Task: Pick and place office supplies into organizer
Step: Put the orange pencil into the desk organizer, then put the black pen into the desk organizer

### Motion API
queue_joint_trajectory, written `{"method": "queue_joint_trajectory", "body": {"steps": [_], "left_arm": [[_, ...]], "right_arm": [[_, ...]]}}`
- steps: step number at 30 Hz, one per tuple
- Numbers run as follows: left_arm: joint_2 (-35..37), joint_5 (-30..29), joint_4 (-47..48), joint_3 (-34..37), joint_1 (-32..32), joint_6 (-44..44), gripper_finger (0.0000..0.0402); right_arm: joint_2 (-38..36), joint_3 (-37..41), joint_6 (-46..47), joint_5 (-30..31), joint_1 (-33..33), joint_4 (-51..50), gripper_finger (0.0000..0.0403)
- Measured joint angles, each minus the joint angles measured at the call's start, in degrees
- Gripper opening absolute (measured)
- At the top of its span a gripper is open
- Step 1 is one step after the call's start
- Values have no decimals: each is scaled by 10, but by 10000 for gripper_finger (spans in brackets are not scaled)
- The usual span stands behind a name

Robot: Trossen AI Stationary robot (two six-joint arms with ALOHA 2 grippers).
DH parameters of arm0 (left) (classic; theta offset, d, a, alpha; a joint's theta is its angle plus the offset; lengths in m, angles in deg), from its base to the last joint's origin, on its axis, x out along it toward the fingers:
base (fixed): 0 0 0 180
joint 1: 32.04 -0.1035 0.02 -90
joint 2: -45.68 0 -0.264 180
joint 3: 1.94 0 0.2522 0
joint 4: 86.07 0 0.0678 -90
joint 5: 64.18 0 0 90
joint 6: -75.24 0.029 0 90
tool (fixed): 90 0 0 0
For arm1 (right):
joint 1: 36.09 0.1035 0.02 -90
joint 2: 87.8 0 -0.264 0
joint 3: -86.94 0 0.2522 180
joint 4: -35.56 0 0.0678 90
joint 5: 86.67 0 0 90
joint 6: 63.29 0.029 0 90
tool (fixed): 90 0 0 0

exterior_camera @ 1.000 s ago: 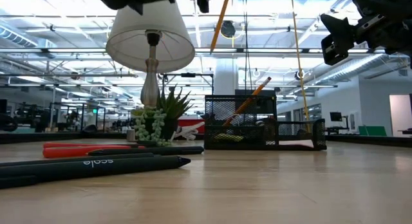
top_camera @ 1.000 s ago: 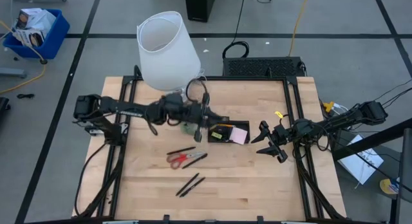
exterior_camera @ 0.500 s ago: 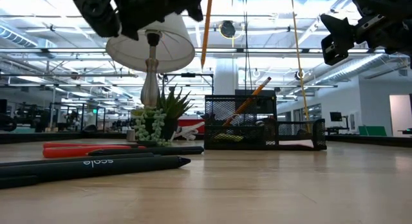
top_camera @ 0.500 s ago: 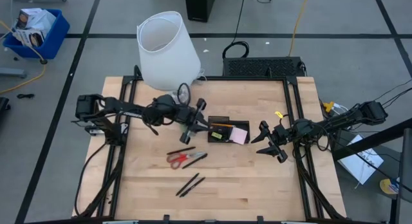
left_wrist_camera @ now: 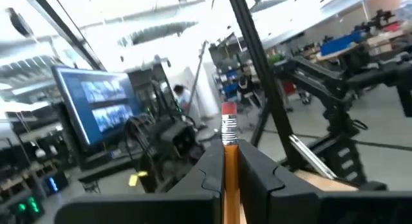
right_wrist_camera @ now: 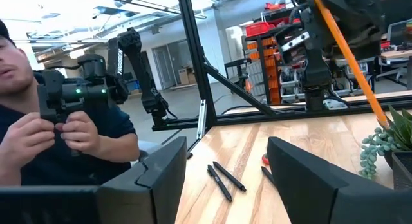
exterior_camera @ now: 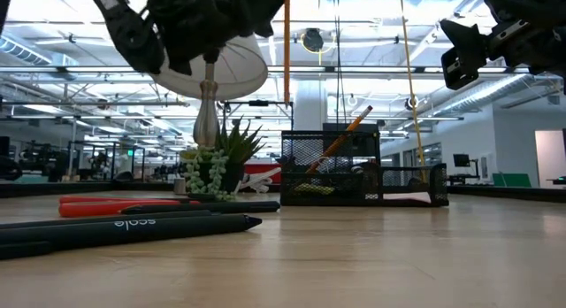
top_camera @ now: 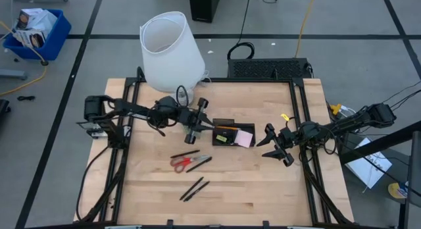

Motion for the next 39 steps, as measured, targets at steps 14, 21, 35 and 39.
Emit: {"method": "queue_joint_trajectory", "body": {"steps": [14,21,35,39], "left_arm": [[-160,39,-177,-38,-67,-82,22],[-164,30,-124,-38,-63,-36,78],[-158,79,-89,-38,-27,-170,228],[-156,54,1,-33,9,-178,233]], "right_arm": [[0,0,0,0,0,-2,209],[0,0,0,0,0,-3,212],[0,0,0,0,0,-2,212],[0,0,0,0,0,-2,209]]}}
